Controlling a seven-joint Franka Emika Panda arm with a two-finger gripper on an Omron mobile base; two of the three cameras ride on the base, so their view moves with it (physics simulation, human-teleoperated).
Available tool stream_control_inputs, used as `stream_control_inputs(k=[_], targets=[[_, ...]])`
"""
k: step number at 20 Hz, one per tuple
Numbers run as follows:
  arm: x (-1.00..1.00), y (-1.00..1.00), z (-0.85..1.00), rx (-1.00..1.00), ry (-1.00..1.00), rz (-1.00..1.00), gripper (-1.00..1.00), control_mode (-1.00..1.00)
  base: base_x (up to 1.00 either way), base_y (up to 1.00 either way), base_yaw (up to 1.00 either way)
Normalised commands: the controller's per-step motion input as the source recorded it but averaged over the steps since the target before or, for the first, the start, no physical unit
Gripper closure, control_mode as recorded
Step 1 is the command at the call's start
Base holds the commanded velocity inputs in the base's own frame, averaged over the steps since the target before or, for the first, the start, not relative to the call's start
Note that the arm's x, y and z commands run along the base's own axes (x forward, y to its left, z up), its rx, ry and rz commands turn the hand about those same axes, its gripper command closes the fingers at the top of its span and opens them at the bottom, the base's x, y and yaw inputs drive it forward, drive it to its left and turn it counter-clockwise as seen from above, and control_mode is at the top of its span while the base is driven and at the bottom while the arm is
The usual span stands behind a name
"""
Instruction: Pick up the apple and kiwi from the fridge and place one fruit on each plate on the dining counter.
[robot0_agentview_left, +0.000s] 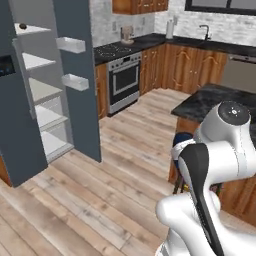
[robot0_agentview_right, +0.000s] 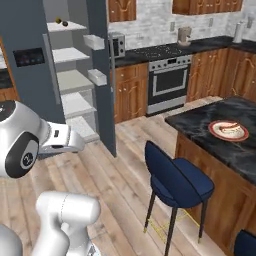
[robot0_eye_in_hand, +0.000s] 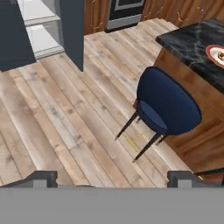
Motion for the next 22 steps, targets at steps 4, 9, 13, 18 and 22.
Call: stream_control_inputs(k=[4, 9, 13, 18, 22], targets=[[0.00, 0.00, 0.00, 0.00, 0.00, 0.00, -1.00, 1.00, 0.91, 0.32, 0.43], [0.00, 0.00, 0.00, 0.00, 0.00, 0.00, -1.00, 1.00, 1.00, 0.00, 0.41], [0.00, 0.00, 0.00, 0.00, 0.00, 0.00, -1.00, 1.00, 1.00, -0.14, 0.34], [0.00, 0.00, 0.00, 0.00, 0.00, 0.00, -1.00, 1.00, 0.98, -0.30, 0.17], [0.00, 0.00, 0.00, 0.00, 0.00, 0.00, -1.00, 1.00, 1.00, -0.33, 0.16]])
